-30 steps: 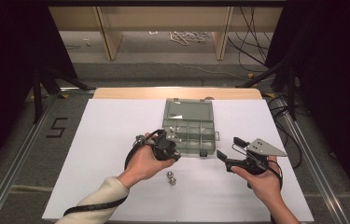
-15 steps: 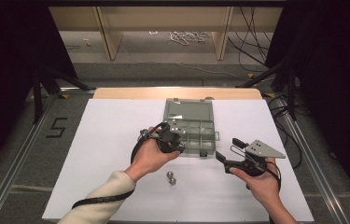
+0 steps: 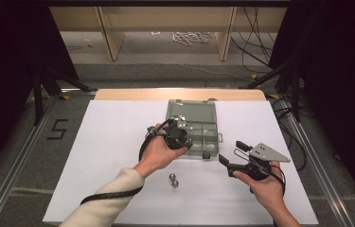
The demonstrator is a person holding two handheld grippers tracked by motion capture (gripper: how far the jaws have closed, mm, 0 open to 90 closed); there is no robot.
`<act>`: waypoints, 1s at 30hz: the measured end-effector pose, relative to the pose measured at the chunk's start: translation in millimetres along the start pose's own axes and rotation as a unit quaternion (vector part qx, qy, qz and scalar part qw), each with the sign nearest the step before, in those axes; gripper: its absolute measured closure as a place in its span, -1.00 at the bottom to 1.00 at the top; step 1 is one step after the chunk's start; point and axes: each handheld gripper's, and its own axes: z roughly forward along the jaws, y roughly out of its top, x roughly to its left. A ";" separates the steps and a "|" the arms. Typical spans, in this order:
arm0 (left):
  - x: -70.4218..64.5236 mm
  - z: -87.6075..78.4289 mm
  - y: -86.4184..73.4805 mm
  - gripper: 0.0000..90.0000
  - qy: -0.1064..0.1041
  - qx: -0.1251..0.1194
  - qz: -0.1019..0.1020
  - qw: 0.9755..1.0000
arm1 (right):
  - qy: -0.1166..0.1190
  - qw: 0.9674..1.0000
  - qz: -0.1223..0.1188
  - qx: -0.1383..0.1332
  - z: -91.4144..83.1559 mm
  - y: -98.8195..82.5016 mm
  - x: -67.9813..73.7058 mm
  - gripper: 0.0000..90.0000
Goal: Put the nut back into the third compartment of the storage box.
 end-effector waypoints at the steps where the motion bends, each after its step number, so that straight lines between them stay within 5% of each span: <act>1: -0.1 1.4 0.9 0.56 0.001 -0.002 -0.002 1.000 | 0.001 1.000 -0.002 0.014 -2.6 0.9 -0.4 -0.65; 2: 0.3 2.2 2.0 0.56 -0.002 -0.001 0.000 1.000 | 0.005 1.000 0.004 -0.007 0.7 -0.1 0.0 -0.65; 7: 1.5 6.4 7.0 0.56 0.002 -0.002 -0.005 1.000 | -0.001 1.000 -0.002 0.012 -2.4 0.8 -0.5 -0.65; 30: 14.2 33.2 27.0 0.56 0.019 0.005 -0.017 1.000 | -0.002 1.000 0.000 -0.006 -1.5 1.0 -1.2 -0.65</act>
